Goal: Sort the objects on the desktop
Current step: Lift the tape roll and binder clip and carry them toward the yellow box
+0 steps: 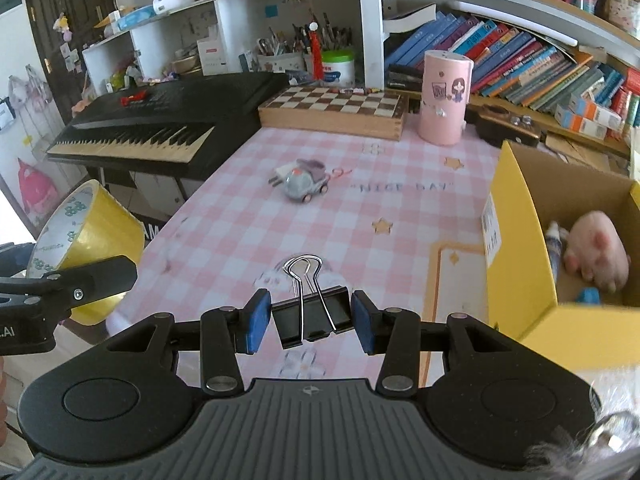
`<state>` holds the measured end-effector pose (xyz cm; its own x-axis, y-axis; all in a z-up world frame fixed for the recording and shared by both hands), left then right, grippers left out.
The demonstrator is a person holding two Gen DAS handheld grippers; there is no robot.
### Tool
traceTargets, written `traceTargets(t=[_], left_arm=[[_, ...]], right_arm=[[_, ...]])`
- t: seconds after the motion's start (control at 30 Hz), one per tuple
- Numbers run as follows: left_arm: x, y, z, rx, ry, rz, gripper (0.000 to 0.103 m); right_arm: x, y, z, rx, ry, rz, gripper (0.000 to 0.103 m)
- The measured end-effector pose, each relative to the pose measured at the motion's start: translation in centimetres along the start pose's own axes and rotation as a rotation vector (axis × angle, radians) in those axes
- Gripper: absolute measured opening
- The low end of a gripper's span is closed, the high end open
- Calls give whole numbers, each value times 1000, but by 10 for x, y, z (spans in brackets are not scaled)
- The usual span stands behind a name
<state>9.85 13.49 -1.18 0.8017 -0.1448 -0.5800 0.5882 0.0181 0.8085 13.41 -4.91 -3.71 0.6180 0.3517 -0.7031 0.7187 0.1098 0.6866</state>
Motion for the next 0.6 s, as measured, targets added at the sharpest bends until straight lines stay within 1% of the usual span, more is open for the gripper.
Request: traceTargets(t=[0.2,0.33,0.43,0.6], left_arm=[[-16,-15,9,35,-53,-5,92],[-19,-24,19,64,-94,-31,92],[-20,-30,28,93,-127,-45,92],[-20,-31,41,136,-178,-47,92]], right_arm=[[-21,-32,-4,45,-35,-5,41],[-35,-51,-2,81,-73,-8,41],[-44,-64,4,116,-105,-11,41],[-55,-79,17,185,-151,-26,41]])
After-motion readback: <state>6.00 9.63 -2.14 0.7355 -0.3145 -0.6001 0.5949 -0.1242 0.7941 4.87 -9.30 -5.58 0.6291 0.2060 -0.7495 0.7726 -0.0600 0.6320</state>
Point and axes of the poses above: each gripper's, at about its wrist camera, not at the fingertips, and x roughly the way its jaws point, z to its right, y to its top, the point moved 5 cm from there along x, roughly the way its jaws point, and after that the axes turned 6 degrees about x, right-handed, at the moved point
